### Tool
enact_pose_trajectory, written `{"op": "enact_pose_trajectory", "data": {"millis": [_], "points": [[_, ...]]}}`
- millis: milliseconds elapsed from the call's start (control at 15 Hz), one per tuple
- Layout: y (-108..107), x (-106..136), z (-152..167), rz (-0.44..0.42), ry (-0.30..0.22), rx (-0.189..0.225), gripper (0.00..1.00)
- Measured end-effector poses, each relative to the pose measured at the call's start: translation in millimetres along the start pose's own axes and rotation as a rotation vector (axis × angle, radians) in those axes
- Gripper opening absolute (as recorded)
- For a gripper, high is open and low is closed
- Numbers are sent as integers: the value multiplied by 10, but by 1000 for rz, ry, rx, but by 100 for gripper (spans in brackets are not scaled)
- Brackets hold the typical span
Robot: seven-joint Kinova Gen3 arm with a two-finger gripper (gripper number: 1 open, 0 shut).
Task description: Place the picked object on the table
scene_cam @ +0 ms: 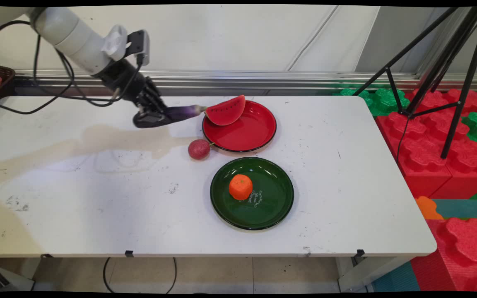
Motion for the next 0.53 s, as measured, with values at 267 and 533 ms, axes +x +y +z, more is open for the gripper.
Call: {"op": "enact_pose_trajectory", "data": {"millis": [267,533], "points": [[7,-205,13,8,-49,-5,0],[0,-390,105,5,-93,-12,0]]}}
